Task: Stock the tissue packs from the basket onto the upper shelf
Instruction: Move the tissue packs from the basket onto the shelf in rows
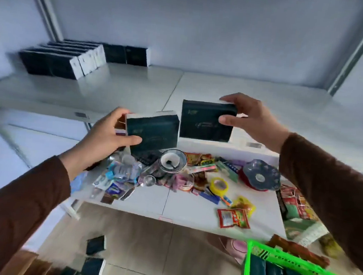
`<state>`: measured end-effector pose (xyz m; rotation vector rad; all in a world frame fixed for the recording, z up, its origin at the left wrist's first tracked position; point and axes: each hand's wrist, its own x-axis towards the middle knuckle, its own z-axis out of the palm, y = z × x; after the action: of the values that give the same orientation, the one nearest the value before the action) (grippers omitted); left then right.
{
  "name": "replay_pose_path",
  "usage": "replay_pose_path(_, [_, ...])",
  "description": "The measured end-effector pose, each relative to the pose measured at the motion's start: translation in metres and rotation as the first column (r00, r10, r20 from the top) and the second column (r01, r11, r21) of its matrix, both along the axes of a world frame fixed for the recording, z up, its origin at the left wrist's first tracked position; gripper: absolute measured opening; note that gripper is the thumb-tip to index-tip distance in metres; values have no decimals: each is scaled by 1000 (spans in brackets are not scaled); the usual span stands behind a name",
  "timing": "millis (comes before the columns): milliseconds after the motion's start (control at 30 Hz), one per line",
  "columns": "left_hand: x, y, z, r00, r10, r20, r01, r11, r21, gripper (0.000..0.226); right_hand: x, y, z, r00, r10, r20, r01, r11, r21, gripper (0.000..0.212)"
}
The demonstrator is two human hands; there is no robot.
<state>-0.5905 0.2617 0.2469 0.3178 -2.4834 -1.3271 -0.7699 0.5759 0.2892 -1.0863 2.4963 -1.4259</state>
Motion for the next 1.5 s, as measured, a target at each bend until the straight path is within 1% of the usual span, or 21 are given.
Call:
replay_pose_path(100, [-7, -65, 27, 996, 76, -53, -79, 996, -47, 55, -4, -69, 24, 1000, -8, 12, 8, 1000, -13, 49])
replay_pose_path(200, [-29, -134, 40, 990, 134, -44, -137, 986, -93, 64, -19, -130, 42, 999, -37, -5, 37, 999, 8, 42])
replay_pose_path(233, [-38, -154, 43, 989, 141, -48, -145, 985, -96, 63, -26, -149, 46, 999, -51, -7, 51, 999, 3, 41])
replay_pose_path(300, [-58, -189, 49, 988, 150, -48, -156, 976, -152, 62, -44, -183, 51, 996, -88, -15, 88, 996, -3, 39])
replay_pose_path(400, [-96, -237, 53, 988, 153, -35, -157, 947, -281, 63, -72, -227, 51, 991, -132, -5, 132, 991, -4, 38])
replay_pose_path(467, [-126, -272, 53, 986, 166, 2, -154, 916, -370, 61, -94, -254, 48, 990, -144, -8, 144, 990, 9, 38])
replay_pose_path(633, [-210, -348, 56, 986, 149, 77, -90, 856, -509, 69, -156, -324, 39, 987, -158, -19, 159, 987, 25, 38])
replay_pose_path(767, [-273, -394, 60, 978, 166, 123, -63, 806, -589, 62, -201, -377, 33, 989, -142, -30, 143, 989, 32, 39])
replay_pose_path(833, [-299, -409, 66, 971, 182, 153, -35, 748, -662, 59, -221, -400, 29, 990, -136, -30, 137, 990, 41, 39])
replay_pose_path(933, [-333, -435, 73, 953, 210, 218, 25, 665, -747, 59, -246, -430, 22, 990, -139, -32, 140, 990, 33, 37])
replay_pose_path(1000, [-352, -455, 75, 931, 251, 266, 76, 578, -813, 61, -259, -448, 17, 988, -150, -35, 151, 988, 34, 37])
replay_pose_path(1067, [-370, -473, 74, 907, 304, 293, 124, 470, -874, 61, -270, -463, 11, 985, -168, -33, 169, 985, 42, 38])
replay_pose_path(1133, [-387, -486, 73, 898, 332, 289, 160, 365, -917, 60, -281, -476, 6, 981, -189, -34, 190, 981, 42, 39])
replay_pose_path(1200, [-402, -495, 73, 898, 340, 280, 194, 265, -945, 53, -293, -487, 4, 978, -209, -29, 210, 977, 37, 38])
replay_pose_path(1267, [-415, -501, 71, 908, 343, 240, 189, 176, -966, 44, -303, -497, 1, 974, -228, -18, 228, 973, 27, 38])
replay_pose_path(1300, [-420, -504, 70, 915, 341, 215, 176, 141, -974, 43, -307, -501, 0, 971, -240, -17, 240, 970, 24, 38])
replay_pose_path(1400, [-431, -508, 65, 947, 293, 134, 116, 78, -990, 52, -317, -510, -2, 961, -274, -30, 274, 961, 26, 39])
replay_pose_path(1500, [-436, -508, 58, 964, 257, 66, 50, 66, -997, 55, -327, -519, -1, 952, -301, -53, 303, 952, 36, 38])
